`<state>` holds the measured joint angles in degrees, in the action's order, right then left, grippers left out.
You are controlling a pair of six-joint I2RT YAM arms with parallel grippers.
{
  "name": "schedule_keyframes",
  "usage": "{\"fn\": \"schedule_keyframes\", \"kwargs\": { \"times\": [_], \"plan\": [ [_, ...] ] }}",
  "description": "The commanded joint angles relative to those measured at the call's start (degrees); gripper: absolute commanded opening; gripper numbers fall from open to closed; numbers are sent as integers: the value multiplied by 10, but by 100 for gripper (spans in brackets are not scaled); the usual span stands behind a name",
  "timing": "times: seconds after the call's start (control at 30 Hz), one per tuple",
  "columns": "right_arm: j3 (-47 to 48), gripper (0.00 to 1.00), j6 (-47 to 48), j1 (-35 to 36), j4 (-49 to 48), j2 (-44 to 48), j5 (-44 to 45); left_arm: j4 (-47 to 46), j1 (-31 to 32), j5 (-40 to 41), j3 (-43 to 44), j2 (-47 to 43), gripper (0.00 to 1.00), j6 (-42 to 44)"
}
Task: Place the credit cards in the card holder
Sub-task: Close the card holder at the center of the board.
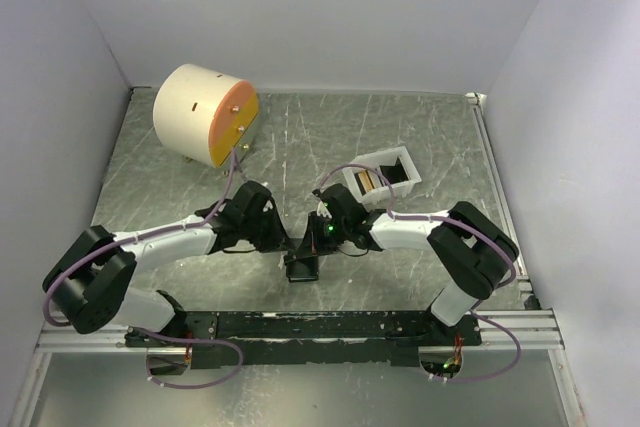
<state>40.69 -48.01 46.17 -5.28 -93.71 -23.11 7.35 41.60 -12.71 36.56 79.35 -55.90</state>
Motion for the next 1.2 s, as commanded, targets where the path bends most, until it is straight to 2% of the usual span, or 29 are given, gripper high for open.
{"fn": "schedule_keyframes", "kwargs": {
  "times": [0.0, 0.33, 0.5, 0.73, 1.17],
  "plan": [
    [-11, 0, -2, -4, 8, -4, 12, 8, 20, -7, -5, -24, 13, -8],
    [-9, 0, -5, -5, -4, 3, 5, 31, 28, 16, 1, -14, 9, -13],
    [14, 0, 7, -5, 26, 28, 13, 34, 28, 33, 9, -13, 11, -14],
    [3, 0, 5, -8, 21, 20, 6, 40, 27, 37, 42, 39, 11, -1],
    [-26, 0, -9, -10, 4, 9, 12, 43, 27, 51, 37, 43, 12, 4]
  ]
}}
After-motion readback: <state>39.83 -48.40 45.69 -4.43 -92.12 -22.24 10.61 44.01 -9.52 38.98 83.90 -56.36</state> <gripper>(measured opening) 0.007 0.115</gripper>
